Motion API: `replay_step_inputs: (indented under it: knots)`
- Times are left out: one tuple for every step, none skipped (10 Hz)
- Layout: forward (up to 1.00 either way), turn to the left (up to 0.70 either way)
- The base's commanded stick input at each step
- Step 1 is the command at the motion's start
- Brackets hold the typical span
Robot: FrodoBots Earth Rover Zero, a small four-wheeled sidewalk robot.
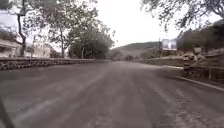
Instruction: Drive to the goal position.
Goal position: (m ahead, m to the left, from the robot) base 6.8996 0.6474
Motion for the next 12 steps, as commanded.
replay_step_inputs:
  knots:
    - [0.7,0.0]
    - [0.7,0.0]
    - [0.7,0.0]
    - [0.7,0.0]
    - [0.7,0.0]
    - [0.7,0.0]
    - [0.7,0.0]
    - [0.7,0.0]
    - [0.7,0.0]
    - [0.7,0.0]
    - [0.7,0.0]
    - [0.7,0.0]
